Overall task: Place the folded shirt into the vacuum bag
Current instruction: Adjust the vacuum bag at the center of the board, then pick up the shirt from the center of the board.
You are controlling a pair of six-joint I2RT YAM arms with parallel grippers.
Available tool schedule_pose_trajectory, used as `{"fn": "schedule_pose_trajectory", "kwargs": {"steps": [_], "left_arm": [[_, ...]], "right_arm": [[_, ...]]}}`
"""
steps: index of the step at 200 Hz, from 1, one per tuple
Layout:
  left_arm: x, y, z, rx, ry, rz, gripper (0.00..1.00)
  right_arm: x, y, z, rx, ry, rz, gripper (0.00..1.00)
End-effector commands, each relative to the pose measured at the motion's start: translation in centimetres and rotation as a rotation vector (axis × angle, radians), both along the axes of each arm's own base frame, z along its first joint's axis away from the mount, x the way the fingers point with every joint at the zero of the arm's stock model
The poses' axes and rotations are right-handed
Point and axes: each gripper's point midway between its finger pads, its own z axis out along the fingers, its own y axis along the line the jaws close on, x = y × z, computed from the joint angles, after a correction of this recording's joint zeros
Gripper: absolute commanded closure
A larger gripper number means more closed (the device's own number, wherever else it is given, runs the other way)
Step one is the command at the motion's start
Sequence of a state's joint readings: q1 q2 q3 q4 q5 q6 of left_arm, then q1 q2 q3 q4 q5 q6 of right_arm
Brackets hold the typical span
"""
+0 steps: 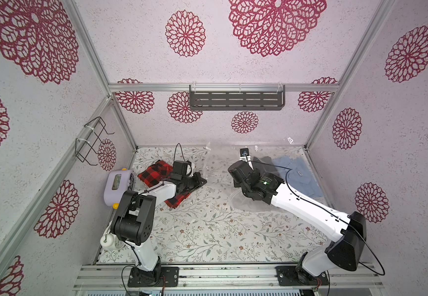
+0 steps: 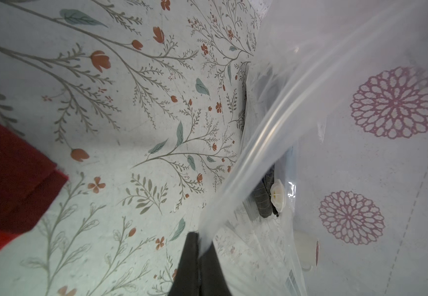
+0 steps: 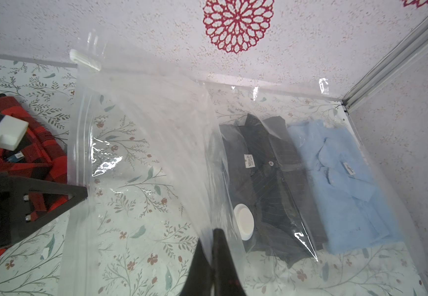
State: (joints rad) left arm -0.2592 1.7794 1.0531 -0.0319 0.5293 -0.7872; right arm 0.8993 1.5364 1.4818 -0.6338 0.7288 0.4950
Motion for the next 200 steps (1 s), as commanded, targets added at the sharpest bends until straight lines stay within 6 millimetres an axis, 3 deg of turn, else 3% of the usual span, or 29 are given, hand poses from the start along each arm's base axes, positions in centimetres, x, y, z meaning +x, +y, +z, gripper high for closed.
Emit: {"fn": "schedule_pose_trajectory", "kwargs": {"steps": [1, 48, 77, 105, 135, 161, 178, 200], "left_arm": [[1.7, 0.4, 1.5, 0.028, -0.056, -0.004, 1.0], [2.2, 3.6, -0.2, 0.052, -0.001, 0.063, 1.0], [0.4, 5.8, -0.2, 0.079, 0.019, 0.128, 0.47], [-1.4, 9.3, -0.6, 0.166, 0.056, 0.223, 0.22], [-3.0, 13.2, -0.7, 0.261, 0.077, 0.336, 0.1], [-4.0, 15.9, -0.7, 0.414, 0.099, 0.419, 0.08], [-4.3, 16.2, -0.4, 0.556, 0.097, 0.415, 0.07], [-4.1, 15.7, -0.7, 0.718, 0.107, 0.381, 0.06]], "right_arm": [[0.2, -0.1, 1.8, 0.035, -0.029, -0.009, 1.0], [1.8, 2.2, -3.9, 0.047, 0.087, 0.045, 1.0], [2.6, 3.7, -5.7, 0.052, 0.124, 0.084, 1.0], [2.8, 5.1, -7.0, 0.064, 0.155, 0.131, 1.0], [2.9, 7.3, -8.4, 0.094, 0.185, 0.214, 1.0], [3.2, 9.2, -11.1, 0.11, 0.237, 0.261, 1.0], [3.7, 9.4, -12.9, 0.092, 0.263, 0.245, 1.0], [4.6, 8.3, -14.0, 0.086, 0.275, 0.188, 1.0]]}}
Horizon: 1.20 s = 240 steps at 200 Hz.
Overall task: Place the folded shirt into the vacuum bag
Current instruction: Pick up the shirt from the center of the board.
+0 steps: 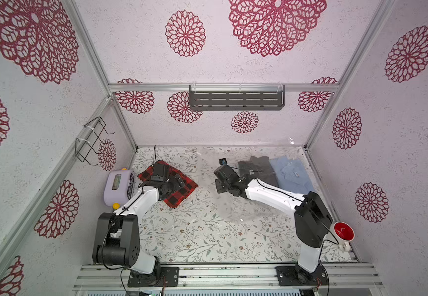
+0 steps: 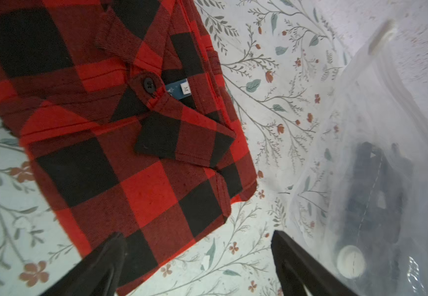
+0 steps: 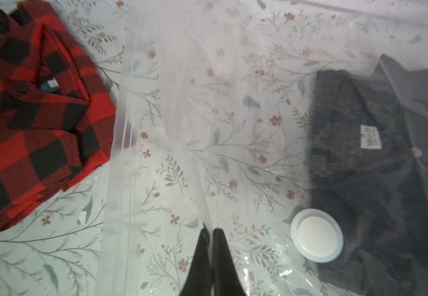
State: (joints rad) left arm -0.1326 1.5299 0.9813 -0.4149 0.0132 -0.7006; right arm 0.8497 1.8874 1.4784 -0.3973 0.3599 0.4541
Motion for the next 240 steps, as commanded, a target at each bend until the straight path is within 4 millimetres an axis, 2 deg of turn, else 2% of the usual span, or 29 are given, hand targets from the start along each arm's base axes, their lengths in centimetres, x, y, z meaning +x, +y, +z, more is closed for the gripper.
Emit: {"fn": "schedule_pose_trajectory", "kwargs": {"steps": [1, 79, 109, 118, 120, 122, 140, 176, 201, 214, 240], "left_arm": [[-0.5, 0.9, -0.6, 0.238, 0.075, -0.014, 0.06], [2.1, -2.4, -3.9, 0.522, 0.186, -0.148, 0.1], [3.0, -4.3, -5.8, 0.503, 0.197, -0.201, 0.1], [3.4, -5.2, -5.9, 0.47, 0.182, -0.223, 0.09], [3.3, -5.3, -7.0, 0.471, 0.206, -0.232, 0.09], [3.3, -5.4, -7.3, 0.466, 0.211, -0.234, 0.09], [3.6, -6.6, -8.4, 0.409, 0.211, -0.263, 0.06], [3.8, -6.7, -10.1, 0.39, 0.229, -0.265, 0.07], [3.8, -6.2, -11.0, 0.391, 0.231, -0.249, 0.17], [3.7, -5.9, -11.2, 0.405, 0.232, -0.24, 0.27], [3.2, -5.3, -11.1, 0.418, 0.224, -0.228, 0.56]], "right_arm": [[1.4, -0.7, 0.3, 0.025, -0.006, -0.036, 1.0], [1.6, -3.1, 0.6, 0.086, -0.003, -0.088, 1.0], [1.5, -3.6, 0.6, 0.087, 0.001, -0.093, 1.0], [1.5, -3.6, 0.4, 0.089, 0.003, -0.092, 1.0], [1.5, -3.6, 0.4, 0.088, 0.004, -0.092, 1.0], [1.5, -3.7, 0.4, 0.088, 0.003, -0.093, 1.0], [1.4, -3.7, 0.2, 0.09, 0.009, -0.091, 1.0], [1.4, -3.8, 0.3, 0.094, 0.008, -0.087, 1.0], [1.4, -3.4, 0.2, 0.104, 0.014, -0.075, 1.0], [1.4, -3.3, 0.1, 0.112, 0.017, -0.072, 1.0], [1.2, -2.9, -0.6, 0.114, 0.033, -0.062, 1.0]]}}
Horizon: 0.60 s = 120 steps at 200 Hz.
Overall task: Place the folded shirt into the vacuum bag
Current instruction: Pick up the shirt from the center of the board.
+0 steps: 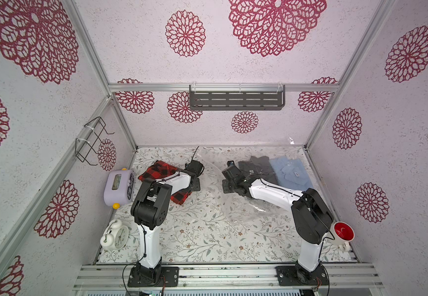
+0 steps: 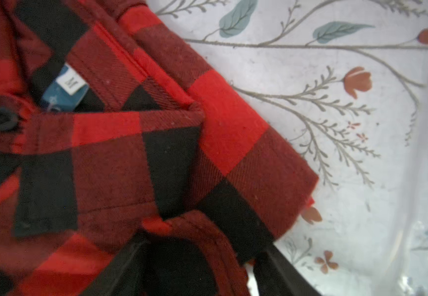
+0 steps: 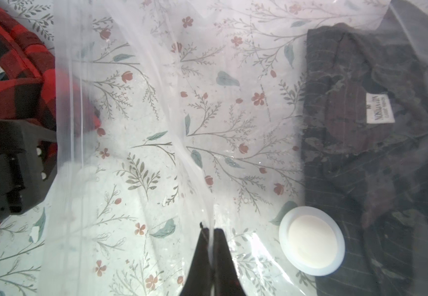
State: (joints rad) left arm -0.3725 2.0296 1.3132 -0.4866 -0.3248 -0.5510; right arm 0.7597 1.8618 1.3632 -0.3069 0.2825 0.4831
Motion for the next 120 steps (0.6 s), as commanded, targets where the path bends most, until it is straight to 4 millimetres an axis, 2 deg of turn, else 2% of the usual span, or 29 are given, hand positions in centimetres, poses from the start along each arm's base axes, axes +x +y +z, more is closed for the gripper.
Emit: {"fn": "schedule_pose_trajectory", "kwargs": {"steps": [1, 32, 34, 38, 71, 94, 120], "left_arm": [[-1.7, 0.4, -2.5, 0.001, 0.065, -0.006, 0.57], [-2.8, 1.3, -1.3, 0.007, 0.03, 0.019, 0.94], [-2.6, 1.4, -0.3, 0.0, 0.005, 0.022, 0.97], [-2.8, 1.6, 0.3, 0.0, -0.008, 0.029, 1.0], [-5.3, 2.9, 2.3, -0.077, -0.061, 0.069, 1.0], [-7.2, 2.8, 2.8, -0.174, -0.069, 0.074, 1.0], [-8.5, 1.8, 4.2, -0.289, -0.103, 0.058, 1.0]], "right_arm": [[-0.1, 0.2, 1.7, 0.052, -0.019, 0.001, 1.0], [-0.7, 1.6, 0.8, 0.056, -0.001, 0.019, 1.0], [-0.7, 1.7, 0.7, 0.057, 0.001, 0.02, 1.0], [-0.8, 1.9, 0.5, 0.057, 0.004, 0.022, 1.0], [-1.7, 4.3, -0.8, 0.057, 0.025, 0.037, 1.0], [-2.3, 6.3, -1.5, 0.058, 0.036, 0.055, 1.0], [-2.8, 8.0, -2.1, 0.064, 0.045, 0.071, 1.0]]}}
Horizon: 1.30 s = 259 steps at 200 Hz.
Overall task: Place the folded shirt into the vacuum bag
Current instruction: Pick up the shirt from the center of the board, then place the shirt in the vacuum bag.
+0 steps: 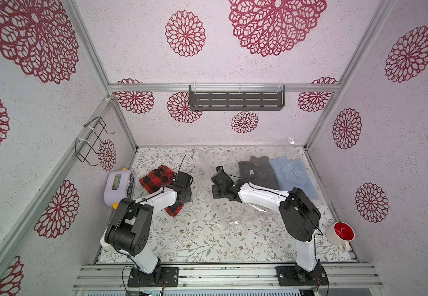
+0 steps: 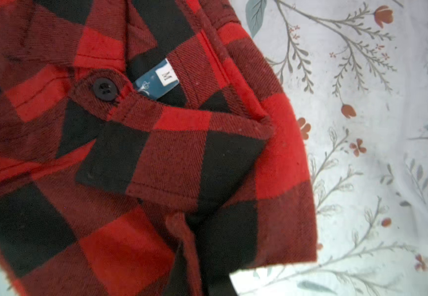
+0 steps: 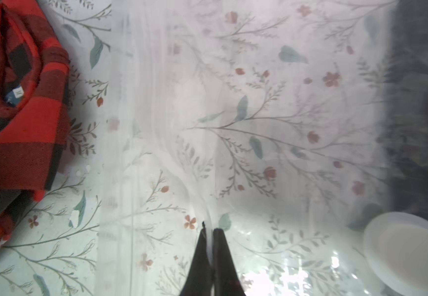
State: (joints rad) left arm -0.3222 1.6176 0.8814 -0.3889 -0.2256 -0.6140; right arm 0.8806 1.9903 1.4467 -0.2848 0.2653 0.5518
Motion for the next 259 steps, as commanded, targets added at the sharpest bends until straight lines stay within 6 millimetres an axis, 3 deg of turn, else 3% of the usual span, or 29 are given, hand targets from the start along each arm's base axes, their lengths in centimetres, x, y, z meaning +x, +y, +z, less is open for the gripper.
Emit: {"fn": "schedule_pose_trajectory", "kwargs": {"steps": [1, 78, 123, 147, 196, 259], "left_arm": [[-0.2, -1.7, 1.6, -0.152, -0.058, -0.01, 1.0], [-1.6, -7.4, 5.9, -0.527, -0.145, -0.173, 1.0], [-1.5, -10.3, 6.4, -0.626, -0.156, -0.236, 1.0], [-1.2, -11.2, 5.4, -0.618, -0.14, -0.259, 1.0], [-0.8, -12.5, 1.0, -0.581, -0.055, -0.261, 1.0], [-2.1, -13.1, -2.7, -0.468, 0.05, -0.266, 1.0]], "right_arm": [[-0.3, 1.5, 0.5, 0.029, 0.006, -0.009, 1.0], [-0.7, 2.6, 0.0, 0.046, 0.021, -0.022, 1.0], [-0.6, 2.4, 0.5, 0.061, 0.013, -0.042, 1.0], [-0.7, 2.1, 0.5, 0.058, 0.014, -0.056, 1.0], [-0.6, 0.2, 2.1, 0.067, -0.029, -0.14, 1.0], [-0.9, -0.4, 4.2, 0.133, -0.055, -0.17, 1.0]]}}
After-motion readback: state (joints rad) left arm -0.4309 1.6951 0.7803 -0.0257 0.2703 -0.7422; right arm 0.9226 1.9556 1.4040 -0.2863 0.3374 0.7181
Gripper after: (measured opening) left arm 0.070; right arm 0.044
